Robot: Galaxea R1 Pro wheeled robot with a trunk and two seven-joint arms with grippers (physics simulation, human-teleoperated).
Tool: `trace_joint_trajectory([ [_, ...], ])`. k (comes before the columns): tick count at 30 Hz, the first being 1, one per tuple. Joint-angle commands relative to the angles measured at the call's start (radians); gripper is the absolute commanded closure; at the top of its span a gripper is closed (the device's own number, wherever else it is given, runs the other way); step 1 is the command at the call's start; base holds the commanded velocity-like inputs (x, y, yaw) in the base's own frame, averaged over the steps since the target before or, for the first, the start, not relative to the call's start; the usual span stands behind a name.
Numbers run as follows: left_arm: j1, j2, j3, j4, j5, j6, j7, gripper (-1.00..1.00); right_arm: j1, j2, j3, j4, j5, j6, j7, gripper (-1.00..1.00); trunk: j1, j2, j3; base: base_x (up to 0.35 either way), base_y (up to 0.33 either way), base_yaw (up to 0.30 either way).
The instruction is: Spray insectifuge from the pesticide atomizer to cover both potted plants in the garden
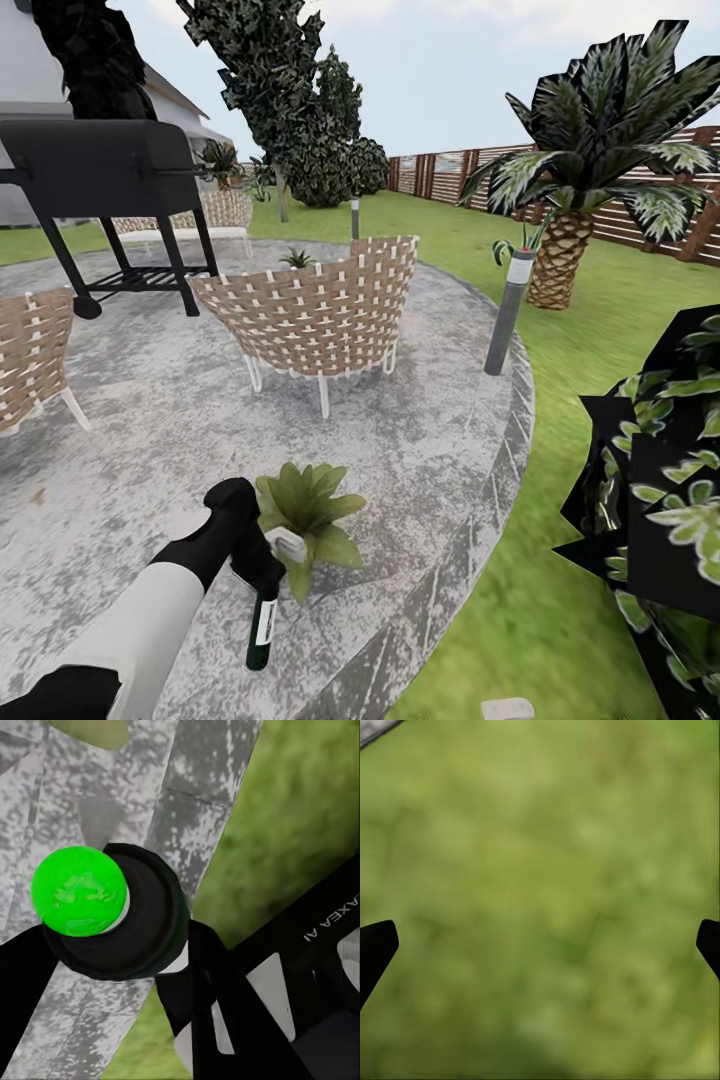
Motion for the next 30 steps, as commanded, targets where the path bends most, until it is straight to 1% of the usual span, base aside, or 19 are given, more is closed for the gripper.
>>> trace_joint_trajectory([
  [1, -0.002, -0.001, -0.001, -0.011, -0.010, 0.011, -0.005, 1.00, -0.001, -0.001, -0.007, 0.000, 0.009, -0.003, 0.000, -1.00, 0.000, 0.000, -0.001, 0.000, 0.000, 0.000],
  [4, -0.004, -0.001, -0.002, -0.017, -0.010, 0.011, 0.006, 1.00, -0.001, -0.003, -0.006, 0.000, 0.013, -0.002, 0.002, -1.00, 0.000, 0.000, -0.001, 0.000, 0.000, 0.000],
  [6, -0.005, -0.003, -0.001, -0.019, -0.010, 0.011, 0.053, 1.00, -0.001, -0.004, -0.005, -0.001, 0.013, -0.001, 0.002, -1.00, 0.000, 0.000, -0.001, 0.000, 0.000, 0.000],
  [8, -0.004, -0.005, -0.001, -0.019, -0.010, 0.012, 0.073, 1.00, -0.001, -0.005, -0.006, -0.002, 0.013, -0.003, 0.001, -1.00, 0.000, 0.000, -0.001, 0.000, 0.000, 0.000],
  [14, 0.009, -0.005, 0.000, -0.019, -0.010, 0.012, 0.087, 1.00, -0.001, -0.007, -0.005, -0.010, 0.012, -0.012, -0.002, -1.00, 0.000, 0.000, -0.001, 0.000, 0.000, 0.000],
  [15, 0.011, -0.005, 0.001, -0.019, -0.010, 0.011, 0.090, 1.00, -0.001, -0.011, -0.005, -0.015, 0.012, -0.047, -0.002, -1.00, 0.000, 0.000, -0.001, 0.000, 0.000, 0.000],
  [16, 0.011, -0.002, 0.002, -0.019, -0.009, 0.011, 0.092, 1.00, -0.001, -0.014, -0.002, -0.024, 0.012, -0.100, -0.001, -1.00, 0.000, 0.000, -0.001, 0.000, 0.000, 0.000],
  [18, 0.012, -0.003, 0.002, -0.019, -0.009, 0.011, 0.094, 1.00, -0.001, -0.015, -0.001, -0.030, 0.013, -0.176, 0.001, -1.00, 0.000, 0.000, -0.001, 0.000, 0.000, 0.000],
  [19, 0.012, -0.006, 0.006, -0.019, -0.009, 0.011, 0.094, 1.00, -0.001, -0.016, 0.000, -0.032, 0.013, -0.217, 0.001, -1.00, 0.000, 0.000, -0.001, 0.000, 0.000, 0.000],
  [20, 0.012, -0.007, 0.020, -0.019, -0.009, 0.011, 0.095, 1.00, -0.001, -0.017, 0.000, -0.033, 0.014, -0.243, 0.002, -1.00, 0.000, 0.000, -0.001, 0.000, 0.000, 0.000],
  [23, 0.014, 0.005, 0.039, -0.019, -0.010, 0.011, 0.100, 1.00, -0.001, -0.022, 0.000, -0.034, 0.014, -0.258, 0.002, -1.00, 0.000, 0.000, -0.001, 0.000, 0.000, 0.000],
  [25, 0.017, 0.022, 0.055, -0.018, -0.009, 0.010, 0.117, 1.00, -0.001, -0.029, 0.000, -0.033, 0.014, -0.261, 0.002, -1.00, 0.000, 0.000, -0.001, 0.000, 0.000, 0.000],
  [26, 0.017, 0.026, 0.060, -0.017, -0.008, 0.009, 0.124, 1.00, -0.001, -0.031, 0.000, -0.032, 0.015, -0.262, 0.002, -1.00, 0.000, 0.000, -0.001, 0.000, 0.000, 0.000],
  [27, 0.017, 0.026, 0.063, -0.017, -0.008, 0.009, 0.127, 1.00, -0.001, -0.032, 0.000, -0.032, 0.015, -0.262, 0.002, -1.00, 0.000, 0.000, -0.001, 0.000, 0.000, 0.000],
  [29, 0.017, 0.016, 0.064, -0.017, -0.006, 0.010, 0.131, 1.00, -0.001, -0.033, 0.000, -0.031, 0.015, -0.262, 0.002, -1.00, 0.000, 0.000, -0.001, 0.000, 0.000, 0.000],
  [30, 0.016, -0.001, 0.064, -0.017, -0.006, 0.010, 0.132, 1.00, -0.001, -0.033, 0.000, -0.031, 0.015, -0.262, 0.002, -1.00, 0.000, 0.000, -0.001, 0.000, 0.000, 0.000],
])
